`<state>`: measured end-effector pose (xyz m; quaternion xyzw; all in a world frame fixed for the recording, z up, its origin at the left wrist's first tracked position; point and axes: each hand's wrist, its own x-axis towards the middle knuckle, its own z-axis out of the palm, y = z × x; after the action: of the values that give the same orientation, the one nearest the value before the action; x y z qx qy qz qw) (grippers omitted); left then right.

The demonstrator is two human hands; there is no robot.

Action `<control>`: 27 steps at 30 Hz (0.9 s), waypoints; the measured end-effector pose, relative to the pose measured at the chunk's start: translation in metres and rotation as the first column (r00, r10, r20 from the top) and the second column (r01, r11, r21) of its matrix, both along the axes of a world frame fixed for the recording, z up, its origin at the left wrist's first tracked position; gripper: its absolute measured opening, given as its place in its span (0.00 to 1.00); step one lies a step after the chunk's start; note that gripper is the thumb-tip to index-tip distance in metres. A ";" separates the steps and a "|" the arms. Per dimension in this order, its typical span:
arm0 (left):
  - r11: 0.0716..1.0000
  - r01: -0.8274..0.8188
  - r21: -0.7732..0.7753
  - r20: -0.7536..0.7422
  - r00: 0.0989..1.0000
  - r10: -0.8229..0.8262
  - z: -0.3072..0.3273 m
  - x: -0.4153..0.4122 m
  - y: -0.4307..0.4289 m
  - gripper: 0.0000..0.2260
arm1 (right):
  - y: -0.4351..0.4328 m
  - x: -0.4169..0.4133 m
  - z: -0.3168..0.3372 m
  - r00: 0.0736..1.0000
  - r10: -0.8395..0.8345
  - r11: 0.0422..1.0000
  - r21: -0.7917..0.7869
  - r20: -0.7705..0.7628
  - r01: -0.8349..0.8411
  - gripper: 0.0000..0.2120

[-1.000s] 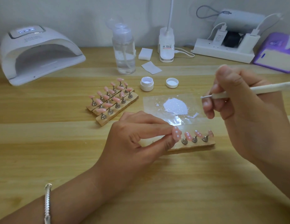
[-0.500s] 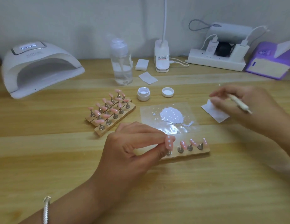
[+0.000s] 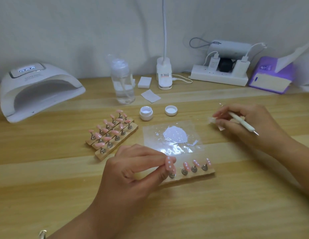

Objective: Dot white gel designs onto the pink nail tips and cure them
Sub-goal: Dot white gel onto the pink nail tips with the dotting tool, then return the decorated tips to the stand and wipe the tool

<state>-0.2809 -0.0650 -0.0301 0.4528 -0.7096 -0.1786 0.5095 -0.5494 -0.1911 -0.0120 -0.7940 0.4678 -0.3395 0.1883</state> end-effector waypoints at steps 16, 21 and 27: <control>1.000 -0.010 -0.016 0.013 1.000 0.010 0.001 -0.001 -0.002 0.04 | -0.001 0.001 0.007 0.853 -0.134 0.988 0.132 0.504 0.077 0.07; 1.000 -0.018 -0.023 0.019 1.000 0.019 0.001 0.001 -0.003 0.05 | 0.000 0.011 0.010 0.909 -0.045 0.999 0.026 0.414 0.038 0.09; 0.996 -0.040 -0.073 0.079 0.996 0.046 0.004 0.004 -0.005 0.04 | -0.015 0.043 0.030 0.982 0.044 0.996 -0.081 0.182 -0.030 0.10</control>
<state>-0.2770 -0.0696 -0.0259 0.4562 -0.7257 -0.1236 0.5001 -0.5060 -0.2065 0.0182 -0.7746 0.4201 -0.4256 0.2057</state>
